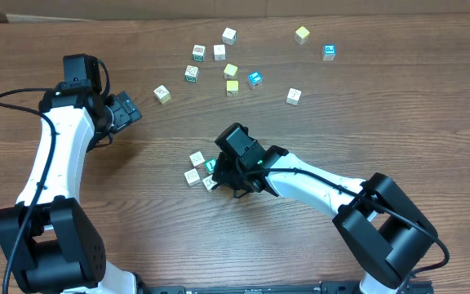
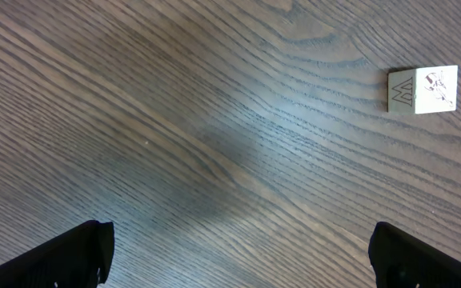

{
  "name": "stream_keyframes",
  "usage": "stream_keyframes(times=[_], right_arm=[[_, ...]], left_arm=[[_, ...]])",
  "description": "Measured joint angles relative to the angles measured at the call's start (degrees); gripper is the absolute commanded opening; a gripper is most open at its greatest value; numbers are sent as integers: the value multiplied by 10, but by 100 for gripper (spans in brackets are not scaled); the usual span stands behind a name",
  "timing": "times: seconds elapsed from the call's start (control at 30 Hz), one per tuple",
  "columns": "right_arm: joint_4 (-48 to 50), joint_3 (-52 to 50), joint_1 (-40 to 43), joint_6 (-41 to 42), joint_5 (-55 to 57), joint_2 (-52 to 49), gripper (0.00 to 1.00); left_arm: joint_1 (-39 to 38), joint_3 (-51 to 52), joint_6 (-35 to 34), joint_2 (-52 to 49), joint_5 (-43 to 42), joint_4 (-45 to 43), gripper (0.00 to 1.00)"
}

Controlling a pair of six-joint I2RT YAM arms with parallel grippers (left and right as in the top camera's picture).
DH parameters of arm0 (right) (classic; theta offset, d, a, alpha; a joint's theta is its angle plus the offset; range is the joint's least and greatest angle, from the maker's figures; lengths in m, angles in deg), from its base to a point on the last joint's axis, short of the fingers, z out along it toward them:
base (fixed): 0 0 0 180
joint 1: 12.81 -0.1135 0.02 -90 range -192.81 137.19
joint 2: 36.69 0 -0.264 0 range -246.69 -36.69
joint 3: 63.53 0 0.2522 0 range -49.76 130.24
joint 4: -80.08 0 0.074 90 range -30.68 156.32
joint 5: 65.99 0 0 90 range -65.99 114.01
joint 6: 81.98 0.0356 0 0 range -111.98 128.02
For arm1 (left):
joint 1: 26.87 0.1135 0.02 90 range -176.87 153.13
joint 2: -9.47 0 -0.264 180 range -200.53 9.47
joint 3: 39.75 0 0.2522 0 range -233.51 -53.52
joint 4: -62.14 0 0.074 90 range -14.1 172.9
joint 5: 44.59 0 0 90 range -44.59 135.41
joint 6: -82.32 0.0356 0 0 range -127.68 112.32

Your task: Form a circle

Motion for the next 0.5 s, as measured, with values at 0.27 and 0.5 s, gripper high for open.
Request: stream_keyframes(times=[0.27, 0.5], right_arm=[[0, 0, -2, -2, -6, 0, 4], [0, 0, -7, -2, -6, 0, 4]], left_arm=[[0, 0, 0, 0, 0, 0, 100], [0, 0, 0, 0, 0, 0, 99]])
